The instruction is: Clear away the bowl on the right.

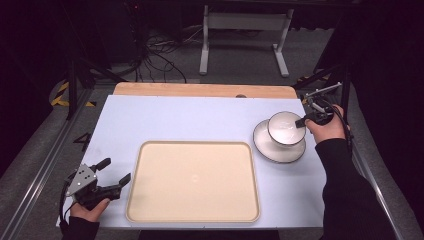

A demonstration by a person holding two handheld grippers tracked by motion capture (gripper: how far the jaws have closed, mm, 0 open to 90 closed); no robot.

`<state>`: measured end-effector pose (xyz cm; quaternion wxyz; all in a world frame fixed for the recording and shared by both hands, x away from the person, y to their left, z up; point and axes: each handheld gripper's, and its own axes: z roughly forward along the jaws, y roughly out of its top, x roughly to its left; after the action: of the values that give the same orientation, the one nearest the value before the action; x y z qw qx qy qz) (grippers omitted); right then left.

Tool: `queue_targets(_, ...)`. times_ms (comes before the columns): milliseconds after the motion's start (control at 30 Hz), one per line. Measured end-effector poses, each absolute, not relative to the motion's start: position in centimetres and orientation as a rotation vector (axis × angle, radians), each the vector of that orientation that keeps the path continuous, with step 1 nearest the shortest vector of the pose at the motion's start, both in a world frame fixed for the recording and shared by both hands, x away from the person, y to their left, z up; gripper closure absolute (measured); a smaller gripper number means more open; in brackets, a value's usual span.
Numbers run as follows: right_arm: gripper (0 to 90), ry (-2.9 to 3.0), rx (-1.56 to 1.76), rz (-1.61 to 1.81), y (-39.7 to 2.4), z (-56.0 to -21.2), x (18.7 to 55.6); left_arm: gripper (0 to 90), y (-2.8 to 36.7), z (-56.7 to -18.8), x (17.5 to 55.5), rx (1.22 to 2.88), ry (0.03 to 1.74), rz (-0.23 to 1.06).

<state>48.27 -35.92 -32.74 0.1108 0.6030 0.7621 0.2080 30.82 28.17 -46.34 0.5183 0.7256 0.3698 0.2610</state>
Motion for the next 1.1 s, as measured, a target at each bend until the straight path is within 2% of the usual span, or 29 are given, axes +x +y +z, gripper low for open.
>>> queue_targets(333,83.0,2.246,1.737,0.642,-35.3,-30.3,47.3,12.0,28.2,-46.3,30.8,1.739,0.896,0.627)
queue_targets(700,82.9,2.255,1.724,0.681,-34.5,-29.2,46.5,11.8,28.2,-46.3,30.8,1.731,0.896,0.626)
queue_targets(1100,82.8,2.313,1.659,0.714,-31.1,-28.7,45.6,11.8,28.3,-46.2,30.8,1.733,0.894,0.625)
